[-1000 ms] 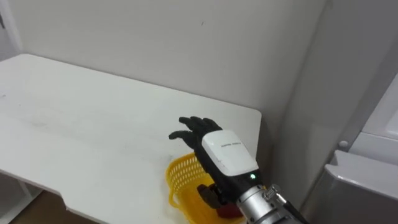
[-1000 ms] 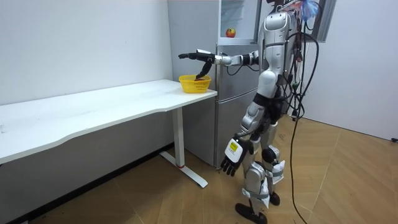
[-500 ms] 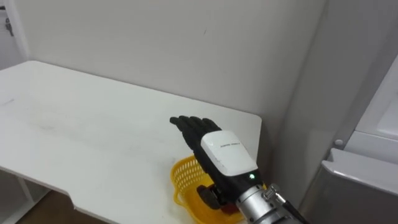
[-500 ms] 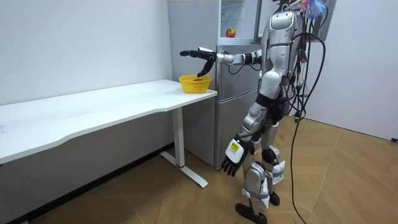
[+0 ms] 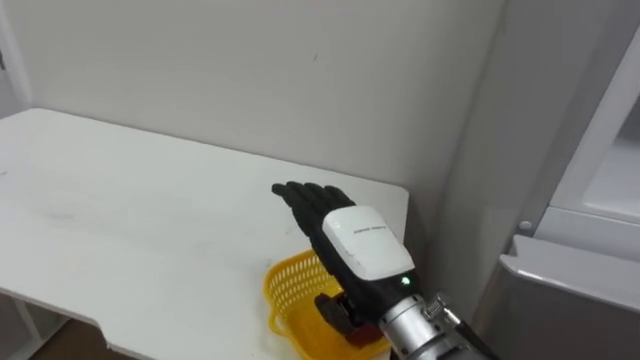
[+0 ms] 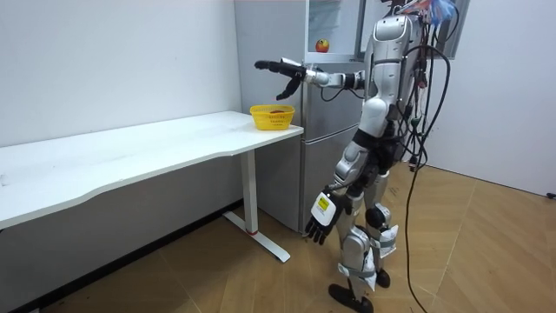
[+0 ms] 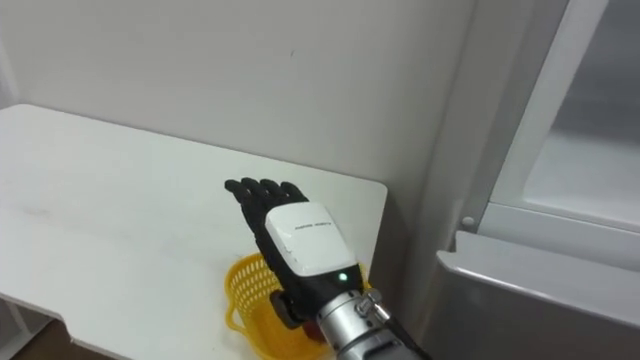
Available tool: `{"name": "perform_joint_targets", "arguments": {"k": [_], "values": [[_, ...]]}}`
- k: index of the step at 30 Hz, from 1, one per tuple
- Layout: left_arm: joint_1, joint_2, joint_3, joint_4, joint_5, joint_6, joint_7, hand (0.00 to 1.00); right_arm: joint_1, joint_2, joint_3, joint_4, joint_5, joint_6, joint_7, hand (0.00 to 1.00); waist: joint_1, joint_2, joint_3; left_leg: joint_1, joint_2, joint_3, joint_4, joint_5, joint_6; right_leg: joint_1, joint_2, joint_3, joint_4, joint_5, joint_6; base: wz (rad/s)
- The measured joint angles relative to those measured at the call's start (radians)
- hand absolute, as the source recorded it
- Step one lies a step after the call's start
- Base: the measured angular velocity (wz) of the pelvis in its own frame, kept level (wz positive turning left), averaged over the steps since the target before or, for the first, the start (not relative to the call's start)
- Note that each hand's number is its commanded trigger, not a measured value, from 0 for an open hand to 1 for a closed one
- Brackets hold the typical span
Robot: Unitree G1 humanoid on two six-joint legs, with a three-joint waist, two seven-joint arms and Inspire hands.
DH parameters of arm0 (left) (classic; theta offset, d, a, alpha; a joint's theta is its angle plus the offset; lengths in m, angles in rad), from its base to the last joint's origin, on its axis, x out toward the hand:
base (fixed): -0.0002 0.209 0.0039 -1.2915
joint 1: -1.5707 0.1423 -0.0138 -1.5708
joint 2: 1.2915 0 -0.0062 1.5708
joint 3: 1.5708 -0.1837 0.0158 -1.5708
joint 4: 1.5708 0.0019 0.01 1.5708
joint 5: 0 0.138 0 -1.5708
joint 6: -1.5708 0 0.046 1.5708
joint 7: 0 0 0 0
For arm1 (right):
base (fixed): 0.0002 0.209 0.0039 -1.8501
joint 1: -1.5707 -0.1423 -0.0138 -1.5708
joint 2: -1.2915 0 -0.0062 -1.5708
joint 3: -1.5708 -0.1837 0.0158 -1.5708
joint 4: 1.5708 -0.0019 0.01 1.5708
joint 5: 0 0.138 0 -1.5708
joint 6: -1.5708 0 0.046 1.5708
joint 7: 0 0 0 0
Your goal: Retrieve from the upper fridge
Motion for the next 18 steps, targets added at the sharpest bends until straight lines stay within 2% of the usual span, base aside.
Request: {"name": "perform_joint_targets", "arguments": {"k": [4, 8, 12, 14, 18], "values": [[0.015, -0.001, -0.001, 0.005, -0.002, -0.007, 0.023, 0.0, 0.033, 0.0, -0.049, -0.073, 0.042, -0.011, -0.007, 0.0, -0.004, 0.006, 0.0027, 0.007, 0.0, 0.009, -0.007, 0.0, 0.001, -0.001, 0.001, 0.012, 0.0, 0.0, 0.0, -0.08], [0.03, -0.001, -0.001, 0.008, -0.001, -0.007, 0.025, 0.0, 0.064, 0.001, -0.057, -0.15, 0.078, -0.033, -0.024, 0.0, -0.027, 0.01, 0.0022, 0.007, 0.002, 0.016, -0.01, -0.001, 0.001, -0.003, 0.002, 0.014, 0.0, 0.0, 0.0, -0.02], [0.029, -0.003, 0.0, 0.008, 0.0, -0.007, 0.024, 0.0, 0.083, 0.005, -0.081, -0.24, 0.084, -0.039, -0.024, 0.0, -0.035, 0.016, -0.0036, -0.002, 0.005, 0.024, -0.009, -0.001, 0.001, -0.017, 0.003, 0.014, 0.004, 0.001, -0.002, -0.06], [0.03, -0.005, 0.0, 0.017, 0.0, -0.007, 0.025, 0.0, 0.084, 0.005, -0.084, -0.255, 0.09, -0.045, -0.024, 0.0, -0.041, 0.025, -0.0098, 0.001, 0.005, 0.026, -0.008, -0.001, 0.001, -0.015, 0.003, 0.015, 0.004, 0.001, -0.002, -0.04], [0.037, -0.006, -0.001, 0.02, -0.002, -0.007, 0.026, 0.0, 0.085, 0.005, -0.09, -0.279, 0.137, -0.053, -0.024, 0.0, -0.059, 0.045, -0.0087, 0.013, 0.009, 0.047, -0.013, -0.001, 0.001, -0.015, 0.004, 0.019, 0.005, 0.002, -0.003, -0.14]]}}
